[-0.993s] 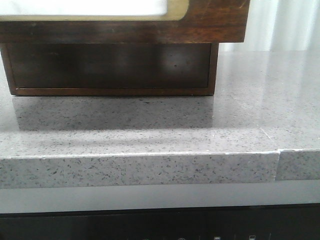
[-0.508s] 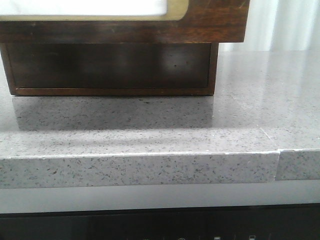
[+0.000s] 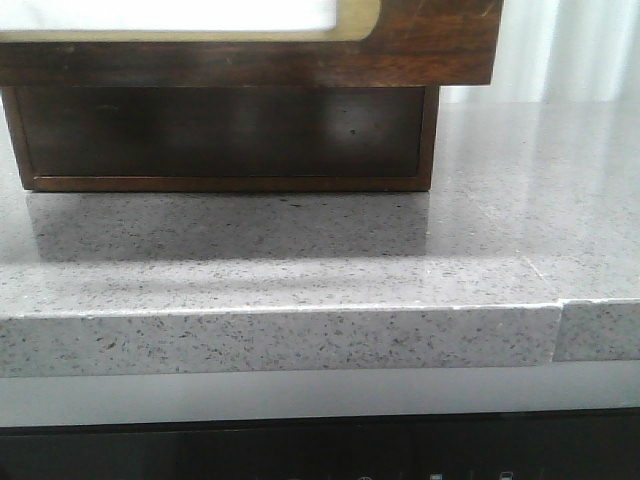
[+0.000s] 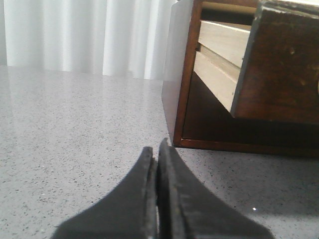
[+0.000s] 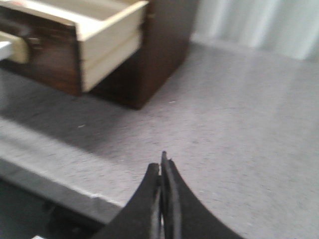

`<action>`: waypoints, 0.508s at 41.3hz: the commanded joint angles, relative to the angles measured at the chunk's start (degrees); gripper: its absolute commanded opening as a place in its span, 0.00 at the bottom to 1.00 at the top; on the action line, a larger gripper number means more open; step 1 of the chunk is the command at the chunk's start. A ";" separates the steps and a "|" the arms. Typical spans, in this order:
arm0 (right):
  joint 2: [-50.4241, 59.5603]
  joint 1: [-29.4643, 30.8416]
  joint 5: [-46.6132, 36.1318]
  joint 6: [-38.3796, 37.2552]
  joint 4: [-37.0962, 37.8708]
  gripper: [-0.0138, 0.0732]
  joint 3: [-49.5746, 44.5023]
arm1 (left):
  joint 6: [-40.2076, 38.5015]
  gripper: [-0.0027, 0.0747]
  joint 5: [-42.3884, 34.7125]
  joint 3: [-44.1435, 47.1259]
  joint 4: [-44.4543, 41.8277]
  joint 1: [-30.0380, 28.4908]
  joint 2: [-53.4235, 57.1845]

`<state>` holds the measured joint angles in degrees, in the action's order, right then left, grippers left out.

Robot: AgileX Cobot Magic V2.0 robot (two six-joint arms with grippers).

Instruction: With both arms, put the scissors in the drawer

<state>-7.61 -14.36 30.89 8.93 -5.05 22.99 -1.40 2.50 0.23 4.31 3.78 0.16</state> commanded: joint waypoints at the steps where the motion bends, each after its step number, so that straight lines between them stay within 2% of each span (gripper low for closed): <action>1: 4.30 4.16 -12.49 0.20 0.74 0.08 -6.17 | -0.41 0.01 -4.66 1.46 -0.01 0.47 1.00; 7: 8.61 8.34 -21.63 0.20 0.74 0.08 -16.28 | -0.41 0.01 -4.66 1.46 -0.01 0.47 1.00; 14: 9.20 10.44 -32.31 0.15 0.74 0.08 -24.85 | -0.41 0.01 -4.66 1.46 -0.01 0.47 1.00; 21: 9.15 10.44 -31.19 0.15 0.74 0.08 -24.57 | -0.41 0.01 -4.66 1.46 -0.01 0.47 1.00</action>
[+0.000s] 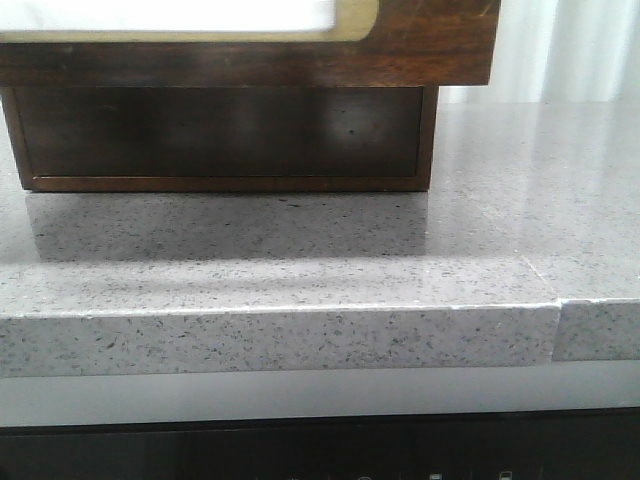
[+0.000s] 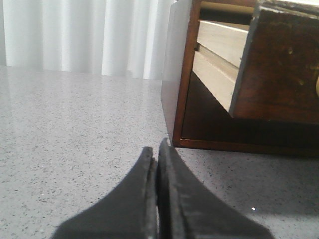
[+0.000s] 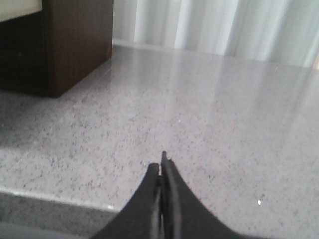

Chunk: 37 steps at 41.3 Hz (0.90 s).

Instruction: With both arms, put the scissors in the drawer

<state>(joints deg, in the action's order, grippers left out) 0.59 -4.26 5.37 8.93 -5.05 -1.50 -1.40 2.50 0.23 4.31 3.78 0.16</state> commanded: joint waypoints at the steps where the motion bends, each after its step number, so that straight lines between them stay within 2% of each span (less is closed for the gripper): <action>1: 0.94 0.34 -5.67 0.15 0.74 0.08 -0.08 | -0.41 0.01 -4.66 1.46 -0.01 0.47 1.00; 13: 0.94 0.34 -6.45 -0.18 0.93 0.08 -0.08 | -0.41 0.01 -4.66 1.46 -0.01 0.47 1.00; 21: 0.94 2.12 -8.90 -8.93 6.76 0.08 -0.08 | -0.41 0.01 -4.66 1.46 -0.01 0.47 1.00; 37: 1.00 2.34 -8.27 -11.77 5.05 0.08 -0.08 | -0.41 0.01 -4.66 1.46 0.09 0.47 1.00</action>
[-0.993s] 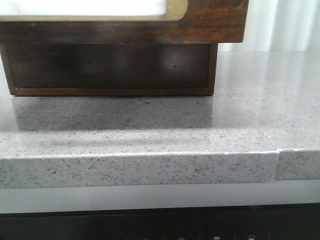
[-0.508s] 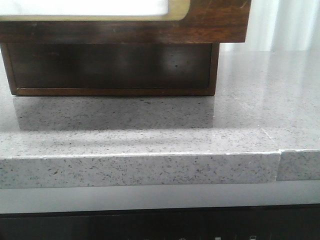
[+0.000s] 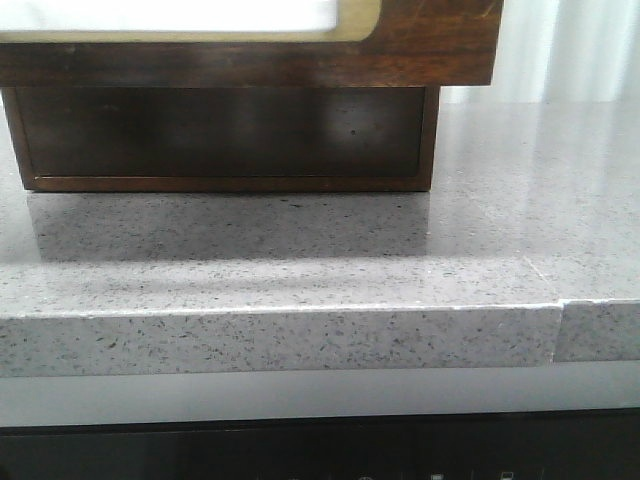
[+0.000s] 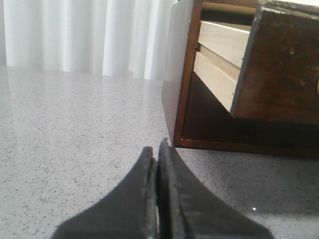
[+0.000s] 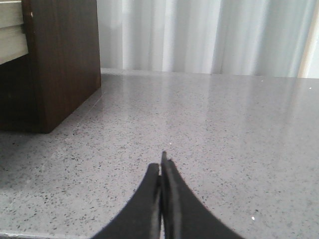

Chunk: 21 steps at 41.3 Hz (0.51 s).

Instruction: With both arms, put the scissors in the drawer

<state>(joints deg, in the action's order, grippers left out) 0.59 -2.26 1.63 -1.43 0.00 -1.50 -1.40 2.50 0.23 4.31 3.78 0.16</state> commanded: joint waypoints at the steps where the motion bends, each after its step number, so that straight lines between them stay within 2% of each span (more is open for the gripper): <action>1: 1.00 0.34 -4.52 -2.24 0.00 0.08 -0.08 | -0.41 0.01 -4.66 1.46 0.09 0.47 1.00; 21: 1.00 2.06 -4.89 -3.66 1.71 0.08 -0.08 | -0.41 0.01 -4.66 1.46 0.09 0.47 1.00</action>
